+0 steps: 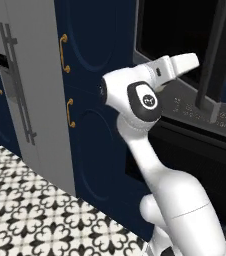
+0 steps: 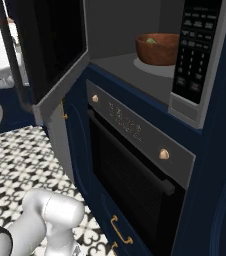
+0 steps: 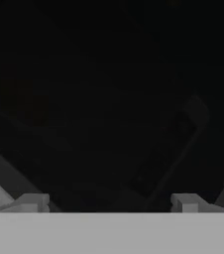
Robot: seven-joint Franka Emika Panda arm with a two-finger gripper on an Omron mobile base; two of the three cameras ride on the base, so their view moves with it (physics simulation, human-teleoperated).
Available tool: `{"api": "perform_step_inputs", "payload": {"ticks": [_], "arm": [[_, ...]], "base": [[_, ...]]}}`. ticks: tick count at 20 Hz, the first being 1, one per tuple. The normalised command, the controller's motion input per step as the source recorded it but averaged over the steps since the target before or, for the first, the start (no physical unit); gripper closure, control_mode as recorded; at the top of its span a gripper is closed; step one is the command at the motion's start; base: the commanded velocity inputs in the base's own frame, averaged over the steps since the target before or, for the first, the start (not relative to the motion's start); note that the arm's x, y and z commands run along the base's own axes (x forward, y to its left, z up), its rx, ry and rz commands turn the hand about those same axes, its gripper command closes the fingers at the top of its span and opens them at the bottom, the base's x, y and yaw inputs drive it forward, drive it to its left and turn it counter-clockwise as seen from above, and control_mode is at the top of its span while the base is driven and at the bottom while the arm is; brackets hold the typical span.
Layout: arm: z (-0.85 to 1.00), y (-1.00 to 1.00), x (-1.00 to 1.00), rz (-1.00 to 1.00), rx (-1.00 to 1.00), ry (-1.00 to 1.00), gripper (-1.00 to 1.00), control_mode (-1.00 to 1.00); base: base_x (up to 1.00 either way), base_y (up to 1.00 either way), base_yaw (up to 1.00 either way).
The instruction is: Pick the cucumber from the sink and place it in the bowl. Then pick the bowl and place it in the microwave. Then close the microwave door and press the start button.
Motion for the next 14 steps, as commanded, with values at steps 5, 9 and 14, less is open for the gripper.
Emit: {"api": "perform_step_inputs", "payload": {"ticks": [5, 9, 14], "arm": [[0.0, -0.65, 0.27, 0.07, 0.22, -0.1, -1.0, -1.0], [0.0, -0.44, 0.55, 0.1, 0.11, -0.1, -1.0, -1.0], [0.0, -0.44, 0.59, 0.09, 0.07, -0.09, -1.0, -1.0]], "base": [[0.0, 0.0, 0.0], [0.0, 0.0, 0.0], [0.0, 0.0, 0.0]]}}
